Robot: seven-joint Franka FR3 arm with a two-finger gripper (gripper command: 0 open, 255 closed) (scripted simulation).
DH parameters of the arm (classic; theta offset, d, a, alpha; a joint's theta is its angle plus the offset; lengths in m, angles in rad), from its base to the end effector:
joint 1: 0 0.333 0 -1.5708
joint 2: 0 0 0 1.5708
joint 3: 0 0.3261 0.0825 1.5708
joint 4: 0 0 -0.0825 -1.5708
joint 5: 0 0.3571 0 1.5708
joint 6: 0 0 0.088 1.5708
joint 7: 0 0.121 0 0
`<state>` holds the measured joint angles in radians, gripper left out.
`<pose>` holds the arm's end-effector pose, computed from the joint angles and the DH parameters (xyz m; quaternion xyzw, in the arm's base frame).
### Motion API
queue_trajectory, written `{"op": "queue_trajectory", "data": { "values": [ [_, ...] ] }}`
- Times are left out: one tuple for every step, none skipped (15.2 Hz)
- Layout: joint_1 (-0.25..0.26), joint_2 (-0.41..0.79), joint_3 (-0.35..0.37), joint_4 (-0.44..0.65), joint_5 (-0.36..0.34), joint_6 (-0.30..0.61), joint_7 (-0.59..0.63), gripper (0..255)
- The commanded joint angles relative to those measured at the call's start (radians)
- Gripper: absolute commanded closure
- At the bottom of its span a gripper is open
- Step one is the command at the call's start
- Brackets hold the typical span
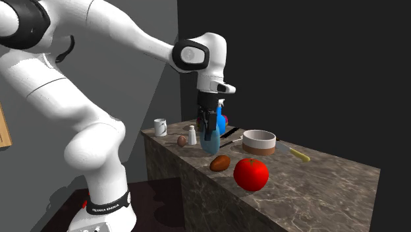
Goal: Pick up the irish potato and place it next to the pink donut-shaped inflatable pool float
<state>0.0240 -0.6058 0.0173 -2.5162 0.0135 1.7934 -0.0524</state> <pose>0.3193 0.0150 0.4764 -0.9974 -0.0431 0.0585 0.0020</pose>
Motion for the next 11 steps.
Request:
{"op": "queue_trajectory", "data": {
  "values": [
    [0.013,0.050,0.014,-0.023,0.006,0.086,0.000,0],
    [0.018,0.079,0.019,-0.030,0.007,0.125,-0.002,0],
    [0.023,0.108,0.024,-0.036,0.008,0.165,-0.003,0],
    [0.028,0.139,0.029,-0.040,0.008,0.204,-0.005,0],
    [0.032,0.171,0.034,-0.043,0.008,0.243,-0.006,0],
    [0.037,0.204,0.040,-0.044,0.008,0.282,-0.007,0],
    [0.041,0.239,0.045,-0.044,0.007,0.320,-0.008,0],
    [0.045,0.274,0.051,-0.042,0.006,0.358,-0.008,0],
    [0.048,0.310,0.056,-0.038,0.004,0.395,-0.008,0],
    [0.049,0.317,0.057,-0.038,0.003,0.401,-0.008,0],
    [0.049,0.324,0.057,-0.045,0.003,0.417,-0.008,0]
  ]
}}
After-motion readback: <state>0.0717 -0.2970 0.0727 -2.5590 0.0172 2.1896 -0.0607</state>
